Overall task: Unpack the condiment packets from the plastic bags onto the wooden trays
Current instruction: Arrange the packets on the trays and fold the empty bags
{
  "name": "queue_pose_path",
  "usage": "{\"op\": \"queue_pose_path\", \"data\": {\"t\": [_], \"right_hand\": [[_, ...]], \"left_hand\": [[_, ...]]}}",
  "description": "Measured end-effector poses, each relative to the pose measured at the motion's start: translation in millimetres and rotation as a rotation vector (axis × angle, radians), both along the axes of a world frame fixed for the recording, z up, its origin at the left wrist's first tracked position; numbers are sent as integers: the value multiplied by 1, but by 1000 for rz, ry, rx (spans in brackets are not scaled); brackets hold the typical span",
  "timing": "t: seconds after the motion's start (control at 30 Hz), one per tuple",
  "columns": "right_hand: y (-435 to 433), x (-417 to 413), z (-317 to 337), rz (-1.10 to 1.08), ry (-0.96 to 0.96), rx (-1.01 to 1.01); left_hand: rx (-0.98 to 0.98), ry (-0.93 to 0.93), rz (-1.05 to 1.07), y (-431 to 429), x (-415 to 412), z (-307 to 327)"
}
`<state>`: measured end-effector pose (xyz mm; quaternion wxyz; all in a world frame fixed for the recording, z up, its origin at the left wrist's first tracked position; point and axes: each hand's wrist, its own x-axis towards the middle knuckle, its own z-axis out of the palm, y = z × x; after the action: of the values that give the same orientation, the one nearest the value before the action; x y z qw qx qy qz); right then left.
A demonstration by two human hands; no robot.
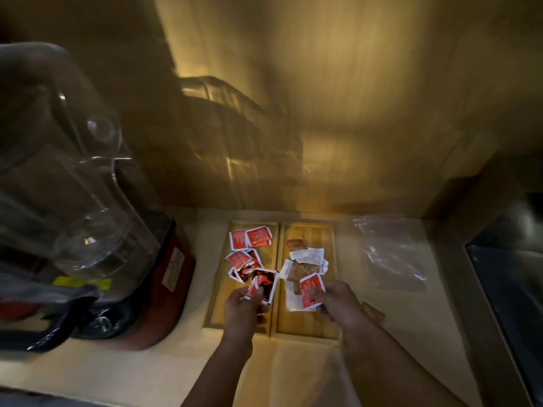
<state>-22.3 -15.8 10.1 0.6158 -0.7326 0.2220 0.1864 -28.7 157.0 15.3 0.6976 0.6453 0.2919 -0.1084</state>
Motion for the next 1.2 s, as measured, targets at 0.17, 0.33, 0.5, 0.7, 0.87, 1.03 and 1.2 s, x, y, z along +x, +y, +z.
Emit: {"op": "queue_pose_path", "data": {"t": [0.17, 0.33, 0.5, 0.7, 0.87, 1.03, 1.2], "right_hand": [[51, 20, -4, 121, 17, -11], [87, 34, -22, 174, 69, -15], [96, 31, -21, 293, 92, -117], [90, 26, -28, 312, 11, -303], [61, 19, -34, 190, -42, -378], [20, 0, -29, 34, -21, -477], [-19, -28, -27, -72, 9, -595]], "left_hand": [[59, 35, 100, 35, 13, -11], [184, 25, 65, 59, 14, -29], [422, 109, -173, 70, 14, -47], [887, -86, -402, 66, 10, -46], [1065, -400, -663, 41, 6, -47], [1035, -527, -934, 3, -2, -50], [1219, -522, -1118, -20, -6, -79]]}}
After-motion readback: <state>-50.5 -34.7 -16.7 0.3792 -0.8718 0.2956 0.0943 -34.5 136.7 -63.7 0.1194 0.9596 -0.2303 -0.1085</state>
